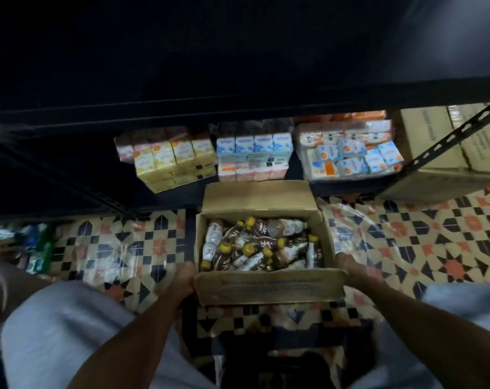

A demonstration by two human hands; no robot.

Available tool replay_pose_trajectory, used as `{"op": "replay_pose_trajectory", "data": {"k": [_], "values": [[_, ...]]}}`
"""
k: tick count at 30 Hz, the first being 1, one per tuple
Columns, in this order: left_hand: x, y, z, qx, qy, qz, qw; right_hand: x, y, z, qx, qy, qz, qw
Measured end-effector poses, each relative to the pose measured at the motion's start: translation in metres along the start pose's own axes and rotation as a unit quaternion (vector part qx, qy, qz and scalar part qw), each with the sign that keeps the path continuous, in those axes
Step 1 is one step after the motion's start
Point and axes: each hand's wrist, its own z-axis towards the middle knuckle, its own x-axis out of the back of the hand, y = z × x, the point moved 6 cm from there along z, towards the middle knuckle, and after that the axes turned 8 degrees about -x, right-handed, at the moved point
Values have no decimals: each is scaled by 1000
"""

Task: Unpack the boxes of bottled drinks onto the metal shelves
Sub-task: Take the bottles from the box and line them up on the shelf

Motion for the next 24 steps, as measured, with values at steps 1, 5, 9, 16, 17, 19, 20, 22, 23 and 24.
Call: {"op": "replay_pose_trajectory", "data": {"k": [1,5,9,16,17,19,20,22,23,24], "values": [[5,2,3,-9,9,43,999,5,8,23,9,56,-59,997],[9,6,-1,-44,-49,172,983,13,0,10,-20,56,-146,987],[28,35,-38,-90,-53,198,975,38,-29,-50,25,113,-88,989],[68,97,-88,-185,90,190,960,83,-78,-117,111,183,-82,973],[67,106,-99,-200,97,190,956,83,-85,-130,131,190,-103,968],[64,116,-108,-216,96,205,950,80,-96,-145,157,192,-121,961],[62,118,-116,-222,99,216,946,78,-98,-157,166,195,-121,959],[61,123,-127,-233,114,236,936,77,-102,-177,187,199,-111,956],[61,127,-132,-238,116,234,936,77,-104,-186,197,205,-112,952],[61,131,-137,-243,118,236,933,77,-106,-194,210,211,-116,948]]}}
